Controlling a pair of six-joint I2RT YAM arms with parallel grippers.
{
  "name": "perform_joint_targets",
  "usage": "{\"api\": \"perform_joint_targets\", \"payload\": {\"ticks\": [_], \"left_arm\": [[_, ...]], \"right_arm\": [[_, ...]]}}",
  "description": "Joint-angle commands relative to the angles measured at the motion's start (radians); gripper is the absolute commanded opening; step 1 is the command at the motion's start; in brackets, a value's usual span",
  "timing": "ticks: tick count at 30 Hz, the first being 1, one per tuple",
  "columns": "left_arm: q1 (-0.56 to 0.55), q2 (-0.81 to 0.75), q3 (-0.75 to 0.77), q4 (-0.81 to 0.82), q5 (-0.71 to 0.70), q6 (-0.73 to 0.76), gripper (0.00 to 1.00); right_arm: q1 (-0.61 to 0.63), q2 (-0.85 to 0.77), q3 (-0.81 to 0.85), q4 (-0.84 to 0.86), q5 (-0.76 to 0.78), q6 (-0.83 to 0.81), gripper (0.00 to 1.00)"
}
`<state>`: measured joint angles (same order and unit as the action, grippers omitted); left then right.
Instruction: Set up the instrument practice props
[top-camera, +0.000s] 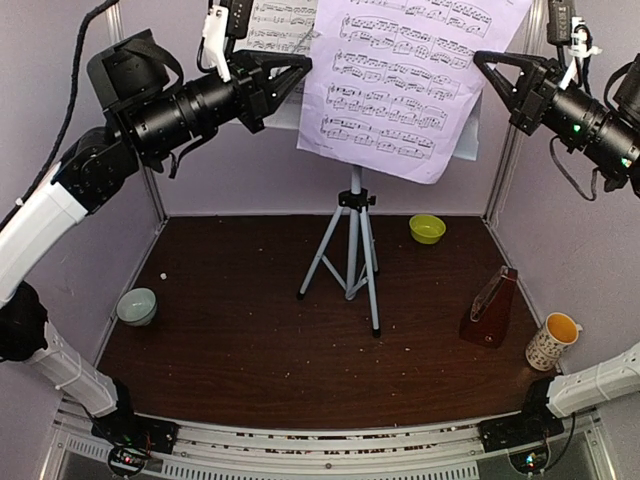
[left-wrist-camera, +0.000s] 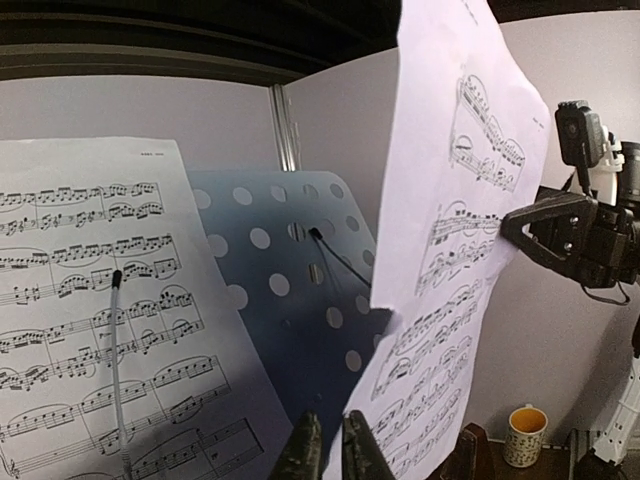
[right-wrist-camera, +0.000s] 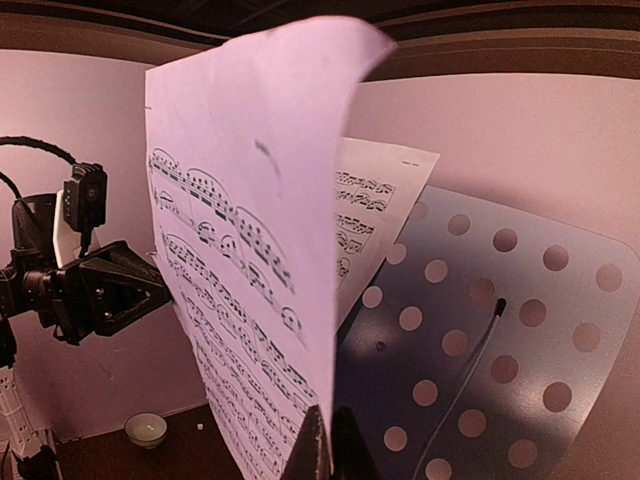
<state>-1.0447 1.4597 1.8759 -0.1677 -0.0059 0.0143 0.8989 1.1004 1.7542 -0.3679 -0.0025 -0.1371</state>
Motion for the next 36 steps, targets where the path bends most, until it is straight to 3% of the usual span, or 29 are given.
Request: {"api": "perform_joint_targets", "payload": {"ticks": [1, 9, 18, 22, 27, 31, 36], "left_arm": [[0.012, 0.041, 0.095, -0.04, 0.061, 0.037, 0.08], [0.027, 0.139, 0.241, -0.108, 0.118, 0.035, 0.16], [0.051, 0.193, 0.295, -0.088, 0.13, 0.015, 0.18], [0.052, 0.24, 0.362, -0.093, 0.132, 0.02, 0.13], [0.055, 0.254, 0.4, -0.065, 0.112, 0.009, 0.0], [0.058, 0.259, 0.415, -0.049, 0.065, -0.013, 0.0], [0.072, 0.273, 0.454, -0.07, -0.046, -0.07, 0.0]], "right_arm": [[-0.005, 0.035, 0.056, 0.002, 0.028, -0.037, 0.0], [-0.022, 0.065, 0.097, 0.029, 0.04, -0.057, 0.0], [-0.06, 0.082, 0.101, 0.091, 0.063, -0.057, 0.0], [-0.071, 0.101, 0.111, 0.119, 0.062, -0.052, 0.0], [-0.082, 0.123, 0.126, 0.14, 0.079, -0.06, 0.0], [-0.092, 0.15, 0.15, 0.158, 0.136, -0.049, 0.0], [-0.099, 0.183, 0.166, 0.179, 0.237, -0.029, 0.27]]}}
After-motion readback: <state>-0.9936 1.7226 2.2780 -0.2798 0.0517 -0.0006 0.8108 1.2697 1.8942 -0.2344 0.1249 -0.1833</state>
